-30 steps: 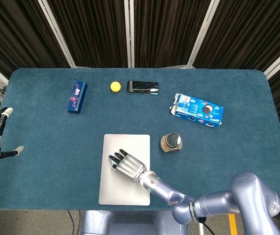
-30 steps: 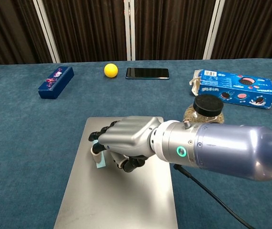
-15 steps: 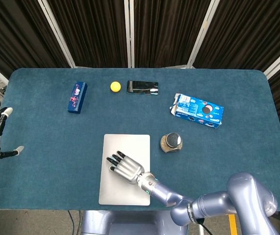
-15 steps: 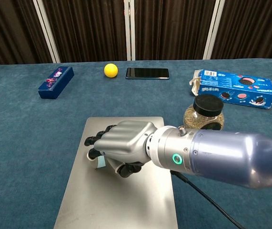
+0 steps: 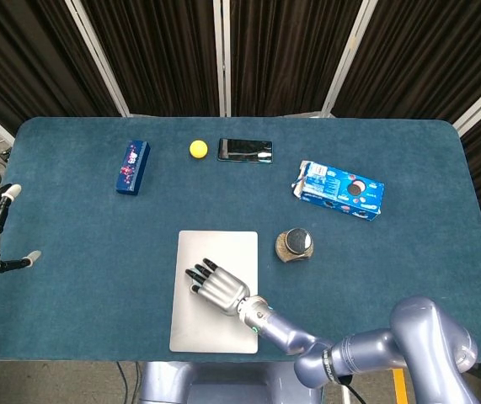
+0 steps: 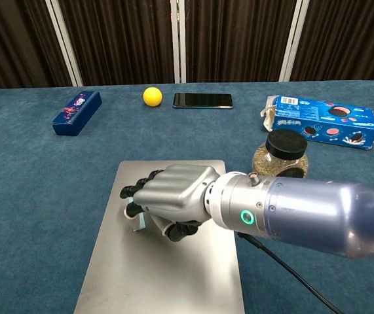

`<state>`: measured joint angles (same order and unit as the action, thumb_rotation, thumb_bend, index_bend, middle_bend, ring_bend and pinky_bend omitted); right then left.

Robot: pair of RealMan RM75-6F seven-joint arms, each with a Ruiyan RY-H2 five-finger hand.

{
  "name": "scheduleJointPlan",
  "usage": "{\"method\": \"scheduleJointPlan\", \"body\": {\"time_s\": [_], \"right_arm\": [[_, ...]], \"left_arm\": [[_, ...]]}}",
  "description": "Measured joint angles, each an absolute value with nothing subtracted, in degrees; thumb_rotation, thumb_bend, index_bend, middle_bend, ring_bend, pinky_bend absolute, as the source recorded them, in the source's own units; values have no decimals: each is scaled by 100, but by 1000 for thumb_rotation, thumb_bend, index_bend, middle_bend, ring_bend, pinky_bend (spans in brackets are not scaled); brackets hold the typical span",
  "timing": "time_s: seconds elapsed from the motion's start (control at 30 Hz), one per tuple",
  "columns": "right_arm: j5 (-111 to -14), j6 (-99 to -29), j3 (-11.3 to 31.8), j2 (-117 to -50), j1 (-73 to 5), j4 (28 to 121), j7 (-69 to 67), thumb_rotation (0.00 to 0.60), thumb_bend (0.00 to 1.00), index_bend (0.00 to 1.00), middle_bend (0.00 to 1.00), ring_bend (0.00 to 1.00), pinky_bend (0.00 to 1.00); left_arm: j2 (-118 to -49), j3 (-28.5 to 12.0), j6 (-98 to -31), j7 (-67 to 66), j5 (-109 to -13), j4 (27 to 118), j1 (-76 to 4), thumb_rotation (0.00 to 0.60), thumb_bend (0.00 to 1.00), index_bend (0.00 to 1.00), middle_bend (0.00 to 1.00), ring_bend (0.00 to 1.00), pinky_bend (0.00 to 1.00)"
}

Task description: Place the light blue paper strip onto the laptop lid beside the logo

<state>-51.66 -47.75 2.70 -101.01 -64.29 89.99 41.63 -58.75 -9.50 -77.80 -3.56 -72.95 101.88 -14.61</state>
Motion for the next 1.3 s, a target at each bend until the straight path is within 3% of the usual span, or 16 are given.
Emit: {"method": "scheduleJointPlan", "body": {"time_s": [0.87,1.3], "right_arm": [[-5268,-4856,212,-10089,-6357,8996,4234,600,1000,327,0,0,0],[-5789,-5264,369,-9351,-6161,9764,4020,600,1000,325,0,0,0]], "left_arm": [[-5826,-961,-7786,-263,-7344,10222,-1439,600,0,0,0,0,0],[-5835,-956,-7771,-287,-7338,10217,-1442,600,0,0,0,0,0]]}}
